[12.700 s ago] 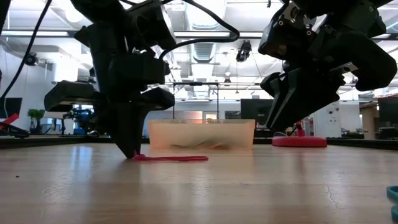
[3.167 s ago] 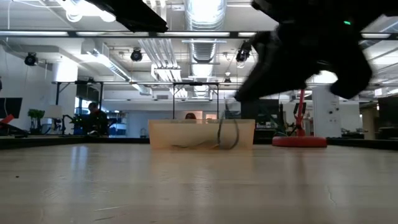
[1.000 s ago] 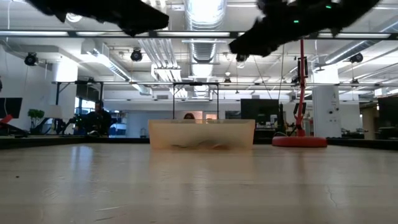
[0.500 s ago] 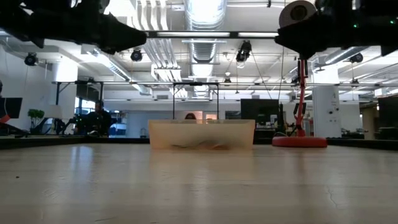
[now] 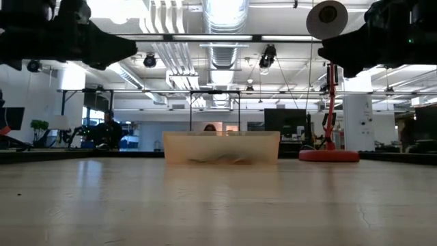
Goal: Pick and place rubber bands into bin
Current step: Return to Home position
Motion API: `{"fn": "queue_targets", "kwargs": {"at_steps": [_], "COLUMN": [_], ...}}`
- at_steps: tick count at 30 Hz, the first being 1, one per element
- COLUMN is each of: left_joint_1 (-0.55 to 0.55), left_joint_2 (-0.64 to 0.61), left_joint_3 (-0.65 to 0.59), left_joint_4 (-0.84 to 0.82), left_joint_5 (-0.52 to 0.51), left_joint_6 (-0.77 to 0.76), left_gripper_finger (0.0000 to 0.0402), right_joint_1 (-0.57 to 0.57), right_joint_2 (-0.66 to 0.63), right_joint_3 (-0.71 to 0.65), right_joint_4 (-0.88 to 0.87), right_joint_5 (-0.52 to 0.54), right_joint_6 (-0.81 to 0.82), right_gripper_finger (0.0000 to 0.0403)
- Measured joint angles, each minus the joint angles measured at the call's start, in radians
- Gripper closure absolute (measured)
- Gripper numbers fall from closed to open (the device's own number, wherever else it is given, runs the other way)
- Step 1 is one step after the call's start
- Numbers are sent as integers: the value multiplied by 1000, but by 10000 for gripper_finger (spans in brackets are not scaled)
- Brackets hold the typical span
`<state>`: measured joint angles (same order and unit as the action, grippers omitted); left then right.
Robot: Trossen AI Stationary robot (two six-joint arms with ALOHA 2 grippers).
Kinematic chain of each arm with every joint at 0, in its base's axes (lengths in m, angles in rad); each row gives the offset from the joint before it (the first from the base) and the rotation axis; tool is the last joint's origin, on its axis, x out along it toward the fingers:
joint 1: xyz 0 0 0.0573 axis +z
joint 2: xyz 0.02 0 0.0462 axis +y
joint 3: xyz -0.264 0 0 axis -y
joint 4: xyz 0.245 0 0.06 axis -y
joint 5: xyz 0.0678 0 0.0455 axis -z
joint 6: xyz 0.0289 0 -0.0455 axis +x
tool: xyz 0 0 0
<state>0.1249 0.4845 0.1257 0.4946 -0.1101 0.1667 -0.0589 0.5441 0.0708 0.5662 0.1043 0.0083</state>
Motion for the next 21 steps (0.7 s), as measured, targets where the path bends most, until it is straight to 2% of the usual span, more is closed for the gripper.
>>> {"fn": "queue_targets", "kwargs": {"at_steps": [10,17,21], "left_joint_1": [0,0,0], "left_joint_2": [-184,-276,-322], "left_joint_3": [-116,-117,-118], "left_joint_4": [-43,-164,-192], "left_joint_5": [14,79,91], "left_joint_6": [-49,-56,-52], "left_gripper_finger": [209,209,209], "right_joint_1": [1,2,3], "right_joint_2": [-6,-7,-7], "right_joint_3": [-35,-38,-63], "right_joint_4": [0,1,7], "right_joint_5": [-11,-158,-160], "right_joint_6": [33,2,1], "right_gripper_finger": [246,247,250]}}
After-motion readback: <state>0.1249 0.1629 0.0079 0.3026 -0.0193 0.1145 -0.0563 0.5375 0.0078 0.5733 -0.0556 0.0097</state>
